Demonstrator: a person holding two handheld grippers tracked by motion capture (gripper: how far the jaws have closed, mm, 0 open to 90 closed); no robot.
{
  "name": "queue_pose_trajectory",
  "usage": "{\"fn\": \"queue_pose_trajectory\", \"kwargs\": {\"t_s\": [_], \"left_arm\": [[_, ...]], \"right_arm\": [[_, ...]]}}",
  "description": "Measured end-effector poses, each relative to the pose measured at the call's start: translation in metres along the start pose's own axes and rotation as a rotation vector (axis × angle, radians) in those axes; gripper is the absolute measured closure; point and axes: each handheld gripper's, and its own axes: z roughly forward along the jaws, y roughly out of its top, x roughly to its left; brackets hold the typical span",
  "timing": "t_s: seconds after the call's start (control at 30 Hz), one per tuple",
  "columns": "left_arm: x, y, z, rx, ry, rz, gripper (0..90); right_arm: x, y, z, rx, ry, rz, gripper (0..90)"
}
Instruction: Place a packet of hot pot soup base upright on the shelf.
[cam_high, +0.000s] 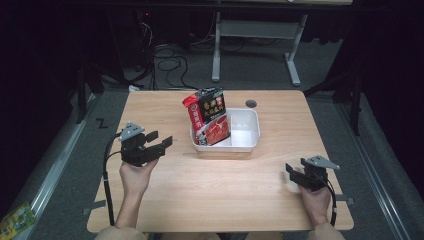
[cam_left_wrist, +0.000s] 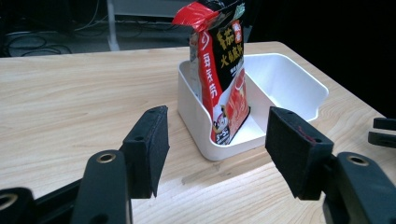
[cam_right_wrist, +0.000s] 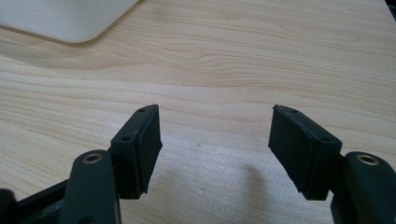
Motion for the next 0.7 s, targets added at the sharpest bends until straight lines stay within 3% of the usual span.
{"fn": "queue_pose_trajectory", "kwargs": {"t_s": [0.43,0.7], "left_arm": [[0.004,-0.019,-0.006,0.007,0.006,-0.014,39.8],[-0.001,-0.028,-0.001,0.014,0.006,-0.011,38.8]], "right_arm": [[0.0,0.0,0.0,0.002,-0.001,-0.002,35.0],[0.001,0.0,0.0,-0.002,-0.002,-0.009,35.0]]}}
